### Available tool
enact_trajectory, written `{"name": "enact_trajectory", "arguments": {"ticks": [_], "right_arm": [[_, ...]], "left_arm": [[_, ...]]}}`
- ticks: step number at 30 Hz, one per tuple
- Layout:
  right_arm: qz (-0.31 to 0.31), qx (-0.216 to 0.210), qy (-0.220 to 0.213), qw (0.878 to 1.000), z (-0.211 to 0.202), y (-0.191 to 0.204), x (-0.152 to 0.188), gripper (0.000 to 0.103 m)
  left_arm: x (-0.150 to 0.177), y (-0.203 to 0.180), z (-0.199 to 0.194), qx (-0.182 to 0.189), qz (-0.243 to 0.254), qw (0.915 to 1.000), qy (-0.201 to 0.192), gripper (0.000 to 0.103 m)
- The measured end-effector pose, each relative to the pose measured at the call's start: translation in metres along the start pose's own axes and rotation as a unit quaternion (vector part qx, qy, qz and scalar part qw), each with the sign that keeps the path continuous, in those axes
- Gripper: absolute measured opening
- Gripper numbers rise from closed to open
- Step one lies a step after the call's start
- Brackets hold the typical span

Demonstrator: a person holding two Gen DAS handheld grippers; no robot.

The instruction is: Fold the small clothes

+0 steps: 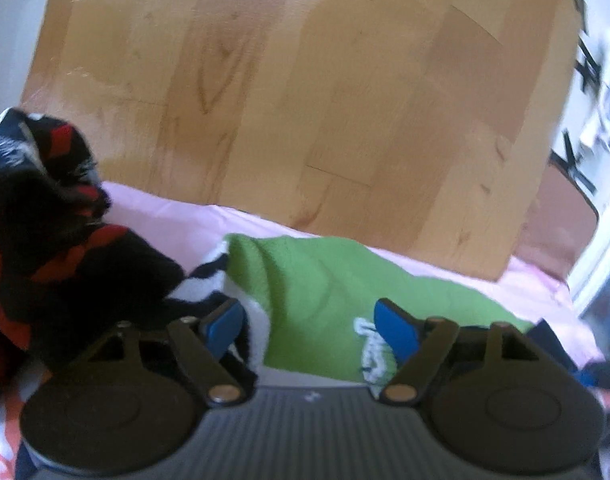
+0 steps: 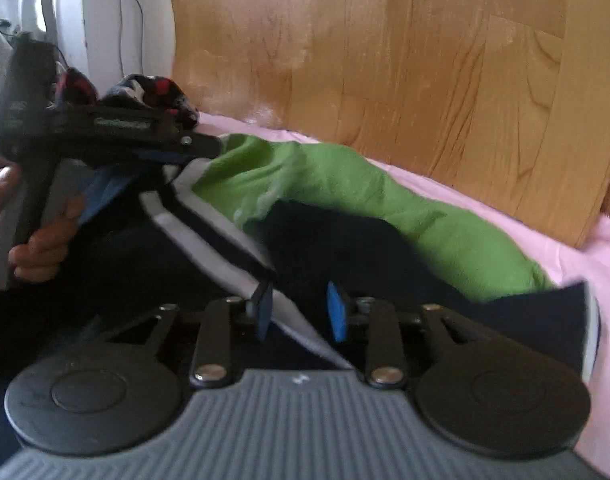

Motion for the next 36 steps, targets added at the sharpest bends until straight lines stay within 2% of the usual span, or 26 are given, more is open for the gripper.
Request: {"name": "enact_trajectory", "arguments": {"ticks": [2,4,5,8,9,10,11,12,13,14,15,17,18,20,22,23,24,25,28,30,31,32,33,34,35,36], "right_arm": [[0.093,0.005,-0.037,0.995,-0.022,-0.041,0.001,0.051],[0.192,0.034,-0.071,0.978,-0.049,-0.082,0.012,0.051],[0.237,0.064,-0.079,0.966,-0.059,-0.108,0.019,0.051],[0.308,0.139,-0.063,0.939,-0.067,-0.157,0.042,0.053],[0.322,0.146,-0.058,0.934,-0.064,-0.167,0.047,0.053],[0.332,0.146,-0.054,0.93,-0.058,-0.175,0.05,0.053],[0.344,0.139,-0.046,0.927,-0.049,-0.182,0.053,0.053],[0.358,0.13,-0.035,0.924,-0.038,-0.187,0.055,0.052],[0.369,0.113,-0.026,0.922,-0.027,-0.187,0.054,0.047],[0.374,0.094,-0.021,0.922,-0.016,-0.186,0.054,0.015],[0.368,0.093,-0.022,0.925,-0.011,-0.181,0.05,0.012],[0.344,0.106,-0.055,0.931,-0.016,-0.173,0.041,0.011],[0.338,0.092,-0.087,0.932,-0.022,-0.168,0.034,0.011],[0.331,0.071,-0.112,0.934,-0.024,-0.162,0.027,0.015],[0.297,0.088,-0.086,0.947,-0.011,-0.151,0.025,0.028],[0.272,0.112,-0.05,0.955,0.003,-0.147,0.025,0.035],[0.255,0.136,-0.022,0.957,0.011,-0.146,0.03,0.034],[0.25,0.145,-0.022,0.957,0.012,-0.145,0.029,0.035],[0.261,0.155,-0.064,0.951,-0.023,-0.143,0.027,0.038],[0.245,0.145,-0.091,0.954,-0.043,-0.131,0.028,0.041],[0.236,0.138,-0.084,0.958,-0.046,-0.125,0.032,0.041],[0.225,0.133,-0.06,0.963,-0.041,-0.119,0.037,0.044],[0.209,0.138,-0.024,0.968,-0.028,-0.111,0.04,0.049],[0.188,0.152,0.015,0.97,-0.016,-0.108,0.049,0.05],[0.183,0.161,0.001,0.97,-0.021,-0.106,0.051,0.054],[0.192,0.17,0.01,0.967,-0.025,-0.107,0.048,0.053]], "left_arm": [[0.003,-0.007,0.002,0.003,0.01,0.9999,0.012,0.075],[0.003,-0.018,0.007,0.033,0.012,0.999,0.028,0.075],[0.003,-0.022,0.011,0.051,0.009,0.9978,0.041,0.075],[0.002,-0.041,0.035,0.054,0.022,0.994,0.092,0.072],[0.004,-0.047,0.046,0.049,0.026,0.9918,0.115,0.057],[0.007,-0.051,0.058,0.048,0.024,0.989,0.138,0.036],[0.007,-0.056,0.063,0.035,0.032,0.9903,0.131,0.033],[0.007,-0.061,0.067,0.026,0.044,0.9903,0.129,0.015],[0.006,-0.065,0.067,0.026,0.047,0.9902,0.129,0.011],[0.004,-0.067,0.063,0.024,0.044,0.992,0.116,0.01],[0.0,-0.066,0.056,0.011,0.046,0.9948,0.09,0.01],[-0.006,-0.06,0.037,-0.039,0.055,0.9972,0.033,0.01],[-0.007,-0.055,0.033,-0.06,0.049,0.9968,0.019,0.01],[-0.005,-0.039,0.039,-0.107,0.022,0.9935,0.029,0.011],[0.004,-0.033,0.05,-0.125,0.015,0.9898,0.065,0.022],[0.006,-0.039,0.047,-0.128,0.034,0.9894,0.06,0.025],[0.006,-0.045,0.042,-0.128,0.053,0.9884,0.063,0.034],[0.005,-0.05,0.035,-0.119,0.062,0.9892,0.058,0.041],[0.0,-0.056,-0.002,-0.089,0.058,0.9938,0.032,0.043],[-0.008,-0.046,-0.036,-0.057,0.034,0.9977,0.013,0.044],[-0.011,-0.04,-0.054,-0.039,0.022,0.999,0.003,0.046],[-0.016,-0.032,-0.075,-0.021,0.009,0.9997,-0.01,0.047],[-0.021,-0.023,-0.094,-0.013,-0.001,0.9996,-0.023,0.048],[-0.023,-0.013,-0.122,-0.011,-0.012,0.999,-0.042,0.05],[-0.025,-0.006,-0.146,-0.011,-0.018,0.9981,-0.058,0.051],[-0.026,0.004,-0.173,-0.012,-0.025,0.9967,-0.076,0.052]]}}
Point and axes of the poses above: each gripper's, at about its wrist camera, not at the fingertips, and z roughly the way its jaws point, y to its left, x to its underside, the point moved 3 cm from there along z, roughly the way its jaws point, and after that the axes turned 7 degrees about x, right-handed, at the moved point
